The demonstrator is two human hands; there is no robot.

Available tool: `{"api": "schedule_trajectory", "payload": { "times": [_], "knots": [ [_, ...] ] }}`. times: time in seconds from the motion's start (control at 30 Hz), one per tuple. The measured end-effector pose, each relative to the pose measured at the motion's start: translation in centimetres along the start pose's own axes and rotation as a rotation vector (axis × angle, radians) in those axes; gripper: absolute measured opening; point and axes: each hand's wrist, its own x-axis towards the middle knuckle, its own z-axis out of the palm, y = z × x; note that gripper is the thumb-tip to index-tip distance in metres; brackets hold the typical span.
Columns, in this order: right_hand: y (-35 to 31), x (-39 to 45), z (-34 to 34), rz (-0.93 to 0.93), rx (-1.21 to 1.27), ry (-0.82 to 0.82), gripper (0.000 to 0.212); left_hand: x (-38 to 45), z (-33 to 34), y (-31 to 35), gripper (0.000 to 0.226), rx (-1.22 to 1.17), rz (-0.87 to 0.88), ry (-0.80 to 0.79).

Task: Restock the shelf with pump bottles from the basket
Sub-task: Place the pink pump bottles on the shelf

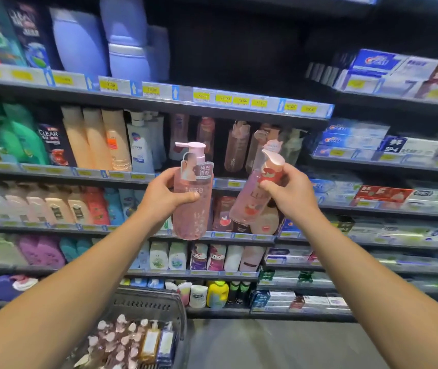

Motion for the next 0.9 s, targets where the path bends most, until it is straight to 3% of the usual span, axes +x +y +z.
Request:
{"api": "schedule_trajectory", "payload": {
  "times": [0.43,0.7,0.9],
  "knots": [
    [0.9,10.8,4.6,-0.143,0.046,-0.015,0.021,9.7,0.0,-3.5,0.049,-0.029,-0.022,0.032],
    [1.4,13.8,9.1,-0.261,0.049,-0.008,0.050,12.6,-1.2,-4.0,0.047,-0.082,-0.047,0.071],
    [3.2,15.6,12.5,-0.283,0.013,-0.121,0.054,13.3,-1.4,-4.3,0.048,-0.082,-0.043,0.123]
  ]
}}
